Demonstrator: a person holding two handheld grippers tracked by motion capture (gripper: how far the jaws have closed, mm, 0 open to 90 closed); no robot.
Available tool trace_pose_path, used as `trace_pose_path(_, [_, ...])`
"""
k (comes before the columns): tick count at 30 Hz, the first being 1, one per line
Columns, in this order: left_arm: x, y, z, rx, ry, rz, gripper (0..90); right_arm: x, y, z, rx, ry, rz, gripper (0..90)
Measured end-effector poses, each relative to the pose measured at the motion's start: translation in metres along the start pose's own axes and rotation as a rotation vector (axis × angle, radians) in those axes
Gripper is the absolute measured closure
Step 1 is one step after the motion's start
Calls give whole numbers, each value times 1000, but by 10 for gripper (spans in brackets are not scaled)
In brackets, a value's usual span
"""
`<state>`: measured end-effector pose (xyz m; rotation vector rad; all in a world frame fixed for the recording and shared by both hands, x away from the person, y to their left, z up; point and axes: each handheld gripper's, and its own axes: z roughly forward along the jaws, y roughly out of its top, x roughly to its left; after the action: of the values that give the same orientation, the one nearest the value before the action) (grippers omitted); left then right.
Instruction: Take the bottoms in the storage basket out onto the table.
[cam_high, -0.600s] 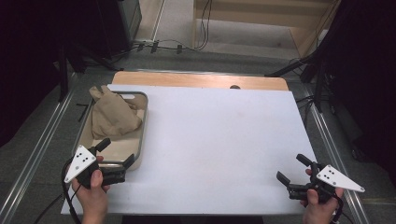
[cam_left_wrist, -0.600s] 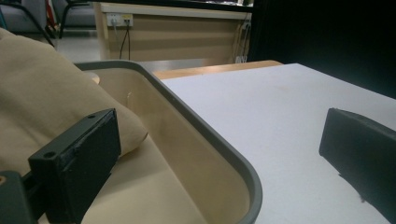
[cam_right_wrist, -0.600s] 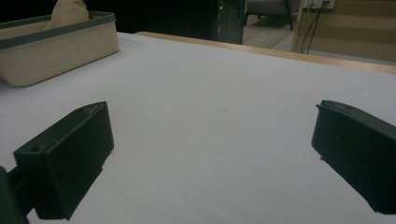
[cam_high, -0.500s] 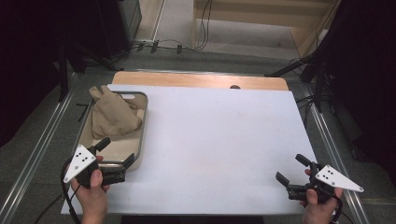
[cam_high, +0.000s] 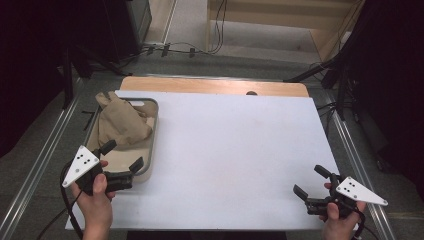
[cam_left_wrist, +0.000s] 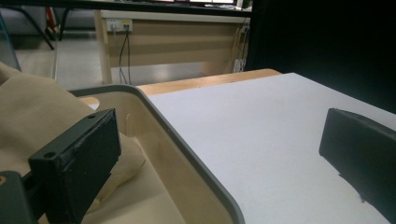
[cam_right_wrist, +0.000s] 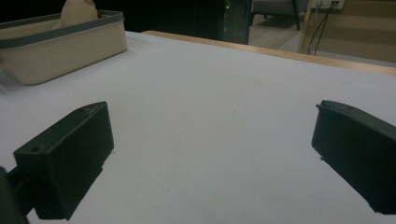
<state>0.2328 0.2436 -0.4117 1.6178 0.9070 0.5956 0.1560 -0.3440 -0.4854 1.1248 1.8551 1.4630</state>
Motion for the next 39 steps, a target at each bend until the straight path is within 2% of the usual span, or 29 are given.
trace_pose_path(2, [2,2,1,12,2,2,0,1,1,0,-2,4,-6,0])
trace_pose_path(4, [5,10,4,53,14,14,0,1,1,1,1,6,-3,0])
trace_pose_path(13, [13,27,7,49,22,22,0,0,-3,4,3,-16,-4,0])
trace_pose_path(14, [16,30,9,50,41,22,0,0,-3,4,2,-11,-1,0])
trace_pose_path(15, [16,30,9,50,41,22,0,0,-3,4,2,-11,-1,0])
trace_pose_path(16, [18,33,11,58,70,27,0,0,-2,3,-4,-10,-3,0])
trace_pose_path(23, [21,42,25,68,63,32,0,3,-3,5,-6,-1,-13,0])
trace_pose_path(26, [26,48,37,79,68,14,0,3,-3,7,0,6,-18,0])
trace_pose_path(31, [33,52,50,87,74,9,0,3,-4,6,1,1,-19,0])
trace_pose_path(33, [42,55,59,99,83,-6,0,2,-4,5,0,-2,-17,0])
trace_pose_path(39, [57,58,71,119,116,-31,0,2,-4,5,2,-9,-14,0])
